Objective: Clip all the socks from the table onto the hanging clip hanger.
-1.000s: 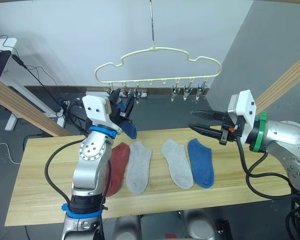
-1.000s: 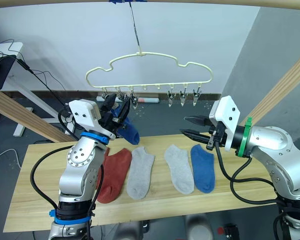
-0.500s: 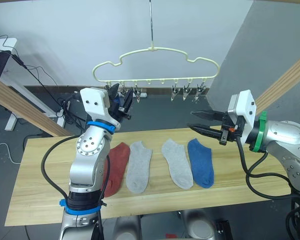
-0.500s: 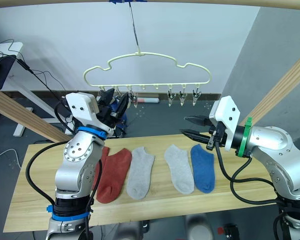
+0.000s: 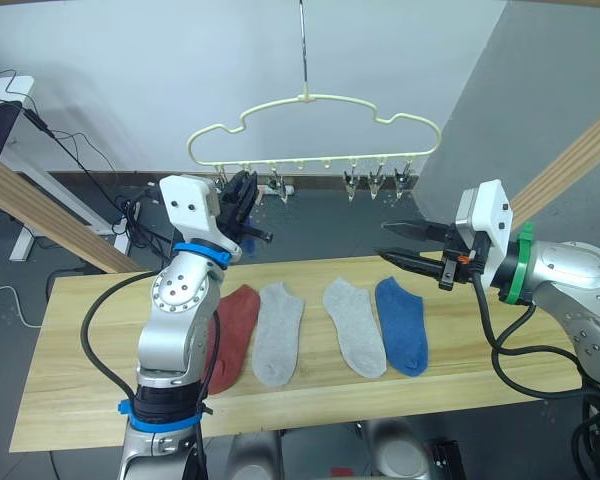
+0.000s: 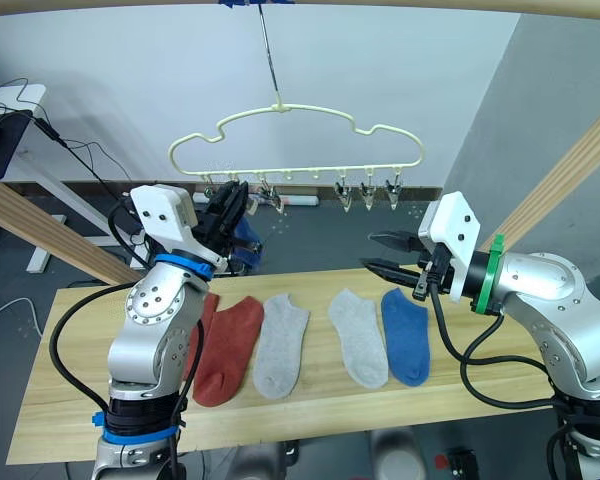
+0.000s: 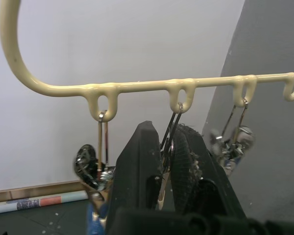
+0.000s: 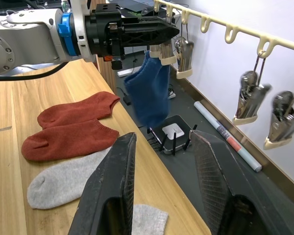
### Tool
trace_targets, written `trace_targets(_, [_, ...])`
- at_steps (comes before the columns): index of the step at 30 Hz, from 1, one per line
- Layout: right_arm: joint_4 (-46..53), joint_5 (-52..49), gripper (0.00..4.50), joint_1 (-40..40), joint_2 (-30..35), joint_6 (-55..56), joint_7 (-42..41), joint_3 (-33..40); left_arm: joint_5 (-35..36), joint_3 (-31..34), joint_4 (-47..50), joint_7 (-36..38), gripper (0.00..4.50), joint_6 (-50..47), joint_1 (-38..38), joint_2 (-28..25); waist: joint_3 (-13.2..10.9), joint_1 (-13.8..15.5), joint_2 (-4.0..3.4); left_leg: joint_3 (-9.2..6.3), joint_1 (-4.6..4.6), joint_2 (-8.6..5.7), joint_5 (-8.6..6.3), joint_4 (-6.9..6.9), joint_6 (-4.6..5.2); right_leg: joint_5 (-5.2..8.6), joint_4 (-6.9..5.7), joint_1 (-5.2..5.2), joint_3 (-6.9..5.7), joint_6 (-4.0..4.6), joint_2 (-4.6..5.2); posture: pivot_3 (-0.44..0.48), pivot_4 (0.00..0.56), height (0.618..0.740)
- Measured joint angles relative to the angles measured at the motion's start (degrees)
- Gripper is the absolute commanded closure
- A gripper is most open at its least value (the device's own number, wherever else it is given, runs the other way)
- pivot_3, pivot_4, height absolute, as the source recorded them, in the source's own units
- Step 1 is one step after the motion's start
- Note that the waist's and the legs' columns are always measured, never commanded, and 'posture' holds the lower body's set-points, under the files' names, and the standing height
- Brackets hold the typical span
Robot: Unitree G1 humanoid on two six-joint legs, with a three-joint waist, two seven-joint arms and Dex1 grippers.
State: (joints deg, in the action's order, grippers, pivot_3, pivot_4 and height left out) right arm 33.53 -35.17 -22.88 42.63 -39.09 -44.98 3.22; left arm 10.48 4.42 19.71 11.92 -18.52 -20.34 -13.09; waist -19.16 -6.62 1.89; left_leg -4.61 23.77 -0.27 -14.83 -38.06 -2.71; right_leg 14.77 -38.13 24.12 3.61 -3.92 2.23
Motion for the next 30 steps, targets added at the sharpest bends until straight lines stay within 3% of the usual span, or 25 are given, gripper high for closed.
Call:
trace_targets(4, [0.13, 0.44, 2.7, 1.22, 0.04, 0.09, 0.19, -0.05, 0.03, -0.02, 0.19, 0.04, 4.46, -0.13, 0.03, -0.02, 0.0, 0.03, 0.0, 0.0, 0.0, -0.01, 0.0, 0.0, 0.0, 0.0, 0.0, 0.0, 0.0, 0.0, 0.0, -0.243, 0.328, 0.735])
trace_targets(6, [0.23, 1.64, 2.35, 2.69, 0.1, 0.22, 0.83, -0.56, 0.04, 0.06, 0.22, 0.07, 4.46, -0.26, 0.11, -0.11, 0.0, 0.04, 0.0, 0.01, 0.0, 0.0, 0.0, 0.0, 0.0, 0.0, 0.0, 0.01, 0.01, 0.0, 0.0, -0.24, 0.33, 0.735])
trace_targets(10, [-0.31, 8.89, 1.1, 9.0, -0.5, 1.14, 6.27, -3.19, 0.67, 0.11, 0.77, 0.78, 4.46, -0.7, 0.47, -0.71, 0.01, 0.08, 0.02, 0.0, 0.01, 0.01, 0.0, 0.0, 0.0, 0.0, -0.01, 0.01, 0.0, 0.0, 0.02, -0.234, 0.335, 0.735])
trace_targets(13, [-0.89, 14.98, 0.02, 13.19, -5.82, 1.48, 14.18, -5.23, 1.04, 0.25, 1.11, 1.28, 4.46, -1.13, 0.6, -0.89, 0.01, 0.09, 0.02, -0.01, 0.0, 0.02, 0.01, 0.0, -0.01, 0.0, -0.04, 0.03, 0.01, 0.0, 0.0, -0.229, 0.344, 0.735])
trace_targets(19, [-3.63, 23.95, 0.0, 19.53, -13.95, 3.02, 24.59, -10.37, 2.28, 0.41, 2.53, 2.35, 4.46, -2.13, 0.64, -1.43, 0.0, 0.06, 0.01, 0.02, -0.01, 0.03, 0.01, 0.0, -0.01, 0.0, -0.06, 0.04, 0.05, -0.01, 0.0, -0.231, 0.351, 0.735])
trace_targets(24, [-12.94, 30.0, 0.0, 20.84, -20.61, 7.43, 31.0, -11.94, 4.01, 0.53, 2.62, 2.81, 4.46, -3.48, 0.24, -1.48, 0.01, 0.07, 0.01, 0.0, -0.03, 0.02, 0.01, 0.0, -0.01, 0.0, -0.05, 0.03, 0.02, -0.01, -0.04, -0.22, 0.351, 0.735])
trace_targets(30, [-24.3, 32.48, 0.0, 22.02, -24.99, 12.34, 32.52, -13.63, 6.57, 1.09, 2.73, 4.07, 4.46, -5.27, -0.62, -2.72, -0.01, 0.03, -0.02, 0.04, -0.03, 0.02, 0.01, 0.02, -0.01, 0.0, -0.03, 0.05, 0.08, -0.01, -0.03, -0.217, 0.351, 0.735])
